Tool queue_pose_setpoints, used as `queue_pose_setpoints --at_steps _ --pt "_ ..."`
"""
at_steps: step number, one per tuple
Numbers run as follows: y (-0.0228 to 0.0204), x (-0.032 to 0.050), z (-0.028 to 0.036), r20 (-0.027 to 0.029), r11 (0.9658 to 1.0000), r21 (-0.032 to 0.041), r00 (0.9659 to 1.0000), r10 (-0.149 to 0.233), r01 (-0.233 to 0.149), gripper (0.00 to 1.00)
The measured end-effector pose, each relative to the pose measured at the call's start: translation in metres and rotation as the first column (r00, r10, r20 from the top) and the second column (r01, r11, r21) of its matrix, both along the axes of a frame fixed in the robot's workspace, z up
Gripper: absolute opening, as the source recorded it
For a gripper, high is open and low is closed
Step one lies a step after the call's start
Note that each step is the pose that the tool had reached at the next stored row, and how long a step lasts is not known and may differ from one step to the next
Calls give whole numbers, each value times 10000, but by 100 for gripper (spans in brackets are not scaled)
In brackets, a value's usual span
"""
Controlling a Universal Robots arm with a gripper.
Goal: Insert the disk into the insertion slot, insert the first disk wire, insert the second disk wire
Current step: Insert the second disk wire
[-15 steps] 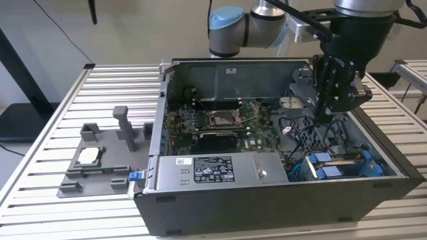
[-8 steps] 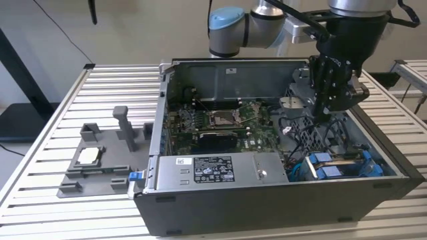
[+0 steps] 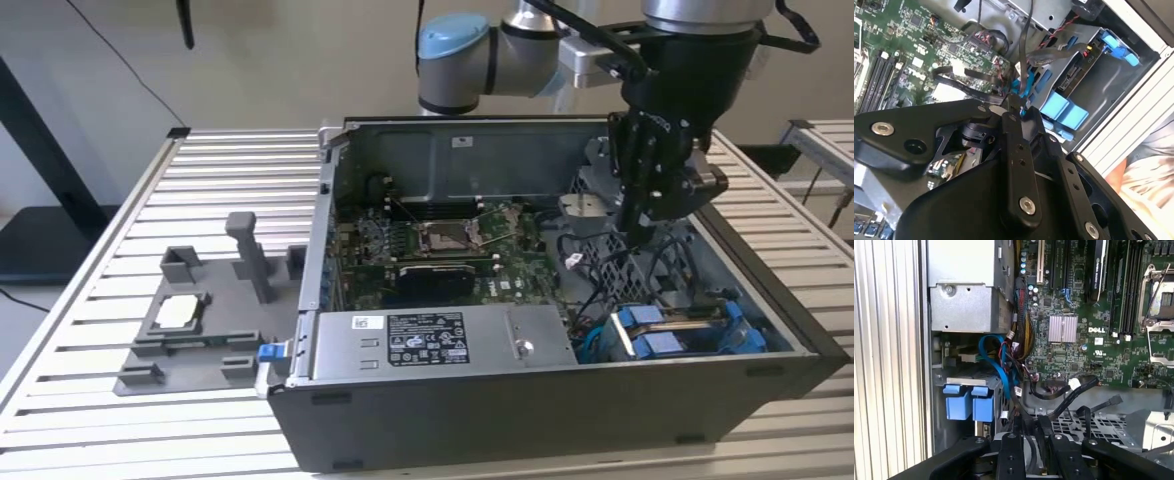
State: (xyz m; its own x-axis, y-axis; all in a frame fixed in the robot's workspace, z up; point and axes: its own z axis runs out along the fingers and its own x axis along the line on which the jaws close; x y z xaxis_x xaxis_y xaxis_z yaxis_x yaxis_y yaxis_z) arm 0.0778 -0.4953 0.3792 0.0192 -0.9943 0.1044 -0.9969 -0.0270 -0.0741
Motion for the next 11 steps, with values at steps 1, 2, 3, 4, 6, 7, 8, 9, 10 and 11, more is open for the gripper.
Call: queue_pose_setpoints --at_steps 1,2,3,4,6,7,8,9,10,11 --pt "0 -12 -5 27 10000 -26 10000 14 -14 27" --pt "2 -26 -12 70 10000 -45 10000 23 -23 27" --pt "3 -43 -20 134 10000 -57 9999 29 -28 27" --pt "5 -63 -28 207 10000 -70 9998 32 -31 27" --pt "9 -100 -42 350 10000 -91 9994 39 -36 27" --pt "11 -121 -50 423 9999 -100 9991 41 -37 27" --pt "14 -142 -58 494 9999 -107 9988 43 -37 27" --pt "16 -164 -65 560 9999 -117 9984 44 -37 27" --pt "18 -179 -67 591 9999 -125 9982 46 -38 27" --pt "18 -185 -68 591 9999 -134 9982 47 -39 27"
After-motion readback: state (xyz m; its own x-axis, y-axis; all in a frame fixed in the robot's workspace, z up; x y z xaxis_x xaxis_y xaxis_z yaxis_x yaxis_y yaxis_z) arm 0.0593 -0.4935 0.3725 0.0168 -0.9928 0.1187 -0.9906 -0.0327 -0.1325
